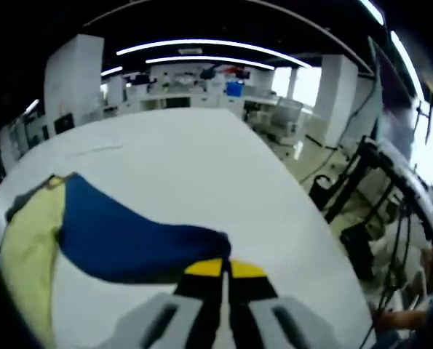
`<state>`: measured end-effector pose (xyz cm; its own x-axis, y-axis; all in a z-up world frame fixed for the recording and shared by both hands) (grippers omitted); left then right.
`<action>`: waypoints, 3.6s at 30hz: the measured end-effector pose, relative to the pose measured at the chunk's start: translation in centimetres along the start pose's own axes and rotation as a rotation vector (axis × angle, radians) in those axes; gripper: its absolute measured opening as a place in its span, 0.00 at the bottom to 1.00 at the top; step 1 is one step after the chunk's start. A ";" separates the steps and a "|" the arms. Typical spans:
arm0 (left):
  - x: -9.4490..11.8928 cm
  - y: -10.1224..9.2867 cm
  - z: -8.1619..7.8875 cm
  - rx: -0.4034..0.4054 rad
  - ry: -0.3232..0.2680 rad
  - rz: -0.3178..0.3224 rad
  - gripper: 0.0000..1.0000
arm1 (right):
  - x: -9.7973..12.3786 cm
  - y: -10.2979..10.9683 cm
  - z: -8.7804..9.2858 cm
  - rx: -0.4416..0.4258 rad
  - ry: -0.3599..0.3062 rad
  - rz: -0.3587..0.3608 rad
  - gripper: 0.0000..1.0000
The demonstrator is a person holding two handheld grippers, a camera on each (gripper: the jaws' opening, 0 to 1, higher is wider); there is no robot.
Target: Fold the garment on the visible template until the final outline fits inside the template.
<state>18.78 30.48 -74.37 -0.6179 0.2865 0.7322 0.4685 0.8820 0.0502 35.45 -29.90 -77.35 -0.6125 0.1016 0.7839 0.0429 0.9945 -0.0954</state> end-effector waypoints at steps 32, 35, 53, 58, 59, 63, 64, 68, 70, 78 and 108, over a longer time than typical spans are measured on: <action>-0.2 -1.5 -0.9 -0.019 0.005 0.011 0.99 | -1.9 -2.7 -1.1 0.053 0.171 0.080 0.00; -0.2 -1.6 -1.0 -0.015 0.007 0.007 0.99 | -2.4 -3.0 -1.5 0.052 0.152 0.074 0.00; -0.1 -1.8 -1.4 -0.015 0.005 0.002 0.99 | -3.8 -3.6 0.7 -0.031 0.176 -0.014 0.30; 0.2 -1.6 -1.3 -0.014 0.003 -0.004 0.99 | -3.4 -2.6 2.4 -0.047 0.199 -0.041 0.27; 0.2 -1.5 -1.2 -0.014 0.003 -0.004 0.99 | -3.4 -2.6 2.6 -0.049 0.204 -0.043 0.27; 0.3 -1.1 -0.9 -0.016 0.005 -0.009 0.99 | -3.1 -2.0 3.0 -0.091 0.192 -0.068 0.24; 0.4 -1.0 -0.8 -0.018 0.008 -0.008 0.99 | -3.0 -1.9 3.1 -0.093 0.193 -0.070 0.23; 0.4 -0.7 -0.6 -0.021 0.009 -0.011 0.99 | -3.1 -1.5 3.4 -0.099 0.201 -0.094 0.18; 0.4 -0.6 -0.5 -0.019 0.007 -0.013 0.99 | -3.1 -1.3 3.4 -0.104 0.197 -0.107 0.15; 0.6 -0.1 0.1 -0.010 0.006 -0.021 0.99 | -3.9 -2.1 2.9 -0.104 0.194 -0.140 0.06; 1.7 0.2 -0.1 0.099 -0.040 -0.018 0.99 | 0.9 0.6 -0.5 -0.156 0.169 -0.178 0.00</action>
<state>17.88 31.10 -73.00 -0.6516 0.2835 0.7036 0.3935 0.9193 -0.0060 35.34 -29.23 -76.34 -0.4819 -0.0854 0.8720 0.0756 0.9875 0.1385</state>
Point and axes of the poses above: the point that each gripper's makers call its tool centre point, and the gripper's own axes: x roughly backward along the fingers, y roughly to its left, z roughly out of its underside, the point moved 4 cm from there along x, roughly backward along the fingers, and after that the axes turned 13 degrees about y, right-handed, at the moved point
